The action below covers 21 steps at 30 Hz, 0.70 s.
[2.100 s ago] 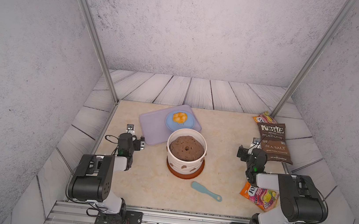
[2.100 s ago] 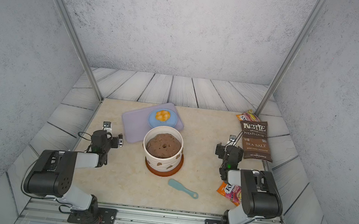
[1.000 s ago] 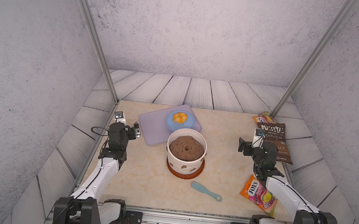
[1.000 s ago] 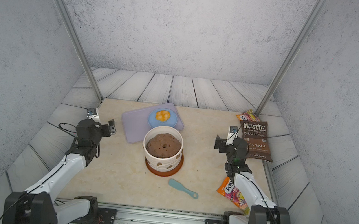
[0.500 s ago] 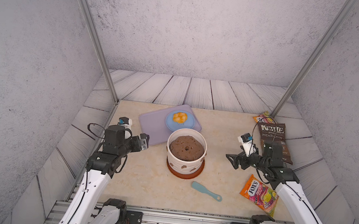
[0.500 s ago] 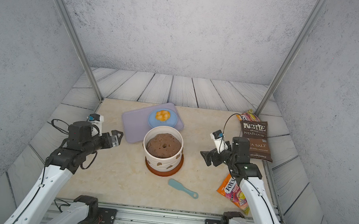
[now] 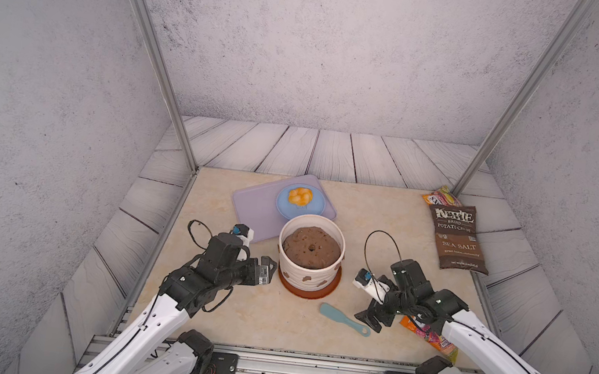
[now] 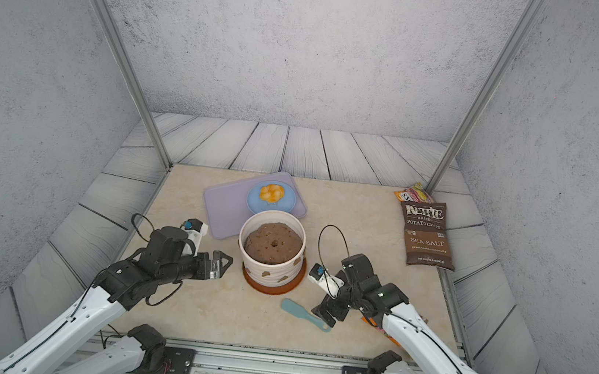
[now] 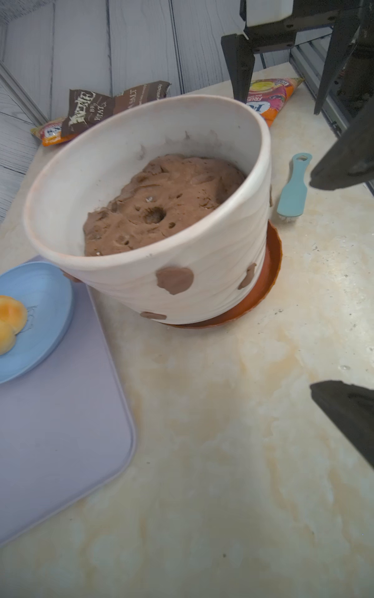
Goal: Scrub the dried mud off the ceramic pot
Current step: Pick up the brush from the center of the board.
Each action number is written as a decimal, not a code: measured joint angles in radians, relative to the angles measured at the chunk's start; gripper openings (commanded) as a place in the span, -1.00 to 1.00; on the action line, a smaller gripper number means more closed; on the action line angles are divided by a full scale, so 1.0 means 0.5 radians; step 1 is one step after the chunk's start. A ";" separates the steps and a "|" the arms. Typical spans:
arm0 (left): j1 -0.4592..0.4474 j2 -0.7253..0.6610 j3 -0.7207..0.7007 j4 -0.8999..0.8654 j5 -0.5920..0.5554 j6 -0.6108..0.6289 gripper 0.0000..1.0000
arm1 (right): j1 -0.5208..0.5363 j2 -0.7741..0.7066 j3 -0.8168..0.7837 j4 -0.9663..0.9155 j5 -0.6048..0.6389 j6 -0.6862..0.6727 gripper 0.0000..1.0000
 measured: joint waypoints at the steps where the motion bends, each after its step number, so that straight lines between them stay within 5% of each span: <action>1: -0.019 0.000 -0.022 0.002 -0.008 -0.021 0.96 | 0.049 0.014 -0.021 0.025 0.027 0.002 0.97; 12: -0.135 0.016 -0.085 0.067 -0.047 -0.137 0.96 | 0.419 0.487 -0.069 0.233 0.250 0.002 0.80; 21: -0.156 0.016 -0.134 0.134 0.003 -0.175 0.96 | 0.502 0.742 -0.064 0.326 0.320 0.011 0.39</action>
